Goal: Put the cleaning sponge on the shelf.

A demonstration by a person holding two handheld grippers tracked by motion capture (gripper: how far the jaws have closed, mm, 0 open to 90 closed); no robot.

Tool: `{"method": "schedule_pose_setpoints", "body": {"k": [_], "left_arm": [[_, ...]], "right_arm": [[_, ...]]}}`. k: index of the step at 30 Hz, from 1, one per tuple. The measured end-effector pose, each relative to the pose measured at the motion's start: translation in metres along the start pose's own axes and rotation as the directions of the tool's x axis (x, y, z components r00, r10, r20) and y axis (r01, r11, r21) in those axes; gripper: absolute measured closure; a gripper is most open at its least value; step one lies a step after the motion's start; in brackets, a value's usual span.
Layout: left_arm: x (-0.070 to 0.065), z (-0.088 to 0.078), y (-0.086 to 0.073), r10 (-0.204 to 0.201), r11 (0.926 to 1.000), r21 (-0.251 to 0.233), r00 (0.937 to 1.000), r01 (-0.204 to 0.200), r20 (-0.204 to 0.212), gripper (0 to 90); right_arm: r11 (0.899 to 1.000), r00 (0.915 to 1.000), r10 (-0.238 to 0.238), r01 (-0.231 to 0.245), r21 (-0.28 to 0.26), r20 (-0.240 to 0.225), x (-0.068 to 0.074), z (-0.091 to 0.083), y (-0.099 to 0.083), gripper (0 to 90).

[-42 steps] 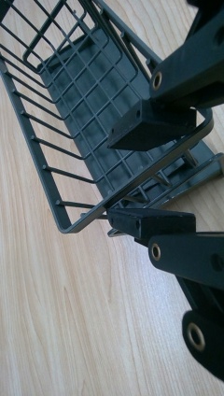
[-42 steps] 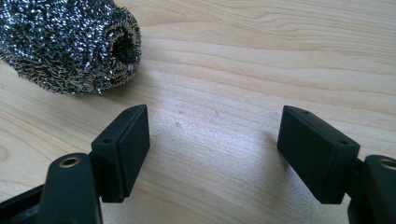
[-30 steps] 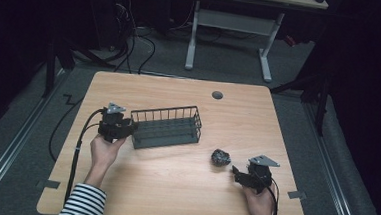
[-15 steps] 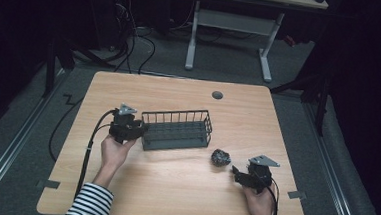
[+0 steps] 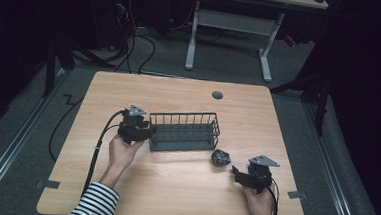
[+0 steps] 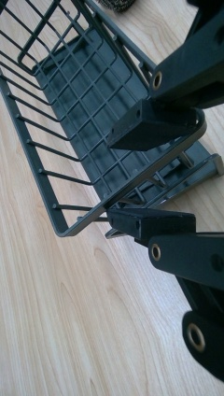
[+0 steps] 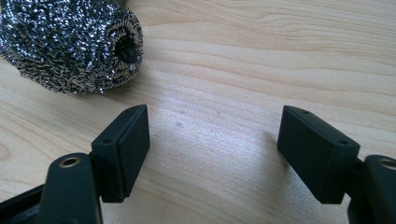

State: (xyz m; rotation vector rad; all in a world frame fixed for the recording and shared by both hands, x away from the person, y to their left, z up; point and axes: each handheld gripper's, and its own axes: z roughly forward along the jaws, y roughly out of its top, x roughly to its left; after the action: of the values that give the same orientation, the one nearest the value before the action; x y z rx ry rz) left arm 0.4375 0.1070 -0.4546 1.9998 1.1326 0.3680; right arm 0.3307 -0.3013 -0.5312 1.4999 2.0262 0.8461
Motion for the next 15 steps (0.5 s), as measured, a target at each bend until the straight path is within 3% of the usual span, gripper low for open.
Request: {"method": "schedule_pose_setpoints", "body": {"k": [5, 8, 9, 11, 15], "left_arm": [[0.001, 0.000, 0.000, -0.004, 1.0000, 0.005, 1.0000, 0.004, 0.003, 59.4], [0.002, 0.000, 0.000, -0.014, 0.9999, -0.004, 0.9999, 0.014, 0.003, 53.8], [0.003, 0.000, 0.000, -0.013, 0.9999, -0.007, 0.9999, 0.013, 0.000, 46.1], [0.005, -0.003, -0.001, -0.022, 0.9994, -0.026, 0.9998, 0.022, -0.001, 40.9], [0.013, -0.011, -0.003, -0.040, 0.9982, -0.045, 0.9992, 0.039, -0.010, 36.1]], "right_arm": [[1.000, 1.0000, 0.000, 0.000, 0.000, -0.002, 0.000, 0.000, 0.000, 25.7], [1.000, 1.0000, 0.000, 0.000, 0.000, -0.002, 0.000, 0.000, 0.000, 25.7], [1.000, 1.0000, 0.000, 0.000, 0.000, -0.002, 0.000, 0.000, 0.000, 25.7], [1.000, 1.0000, 0.000, 0.000, 0.000, -0.001, 0.000, 0.000, 0.000, 25.7], [1.000, 1.0000, -0.001, 0.001, 0.000, -0.001, 0.000, 0.000, 0.000, 25.6]]}}
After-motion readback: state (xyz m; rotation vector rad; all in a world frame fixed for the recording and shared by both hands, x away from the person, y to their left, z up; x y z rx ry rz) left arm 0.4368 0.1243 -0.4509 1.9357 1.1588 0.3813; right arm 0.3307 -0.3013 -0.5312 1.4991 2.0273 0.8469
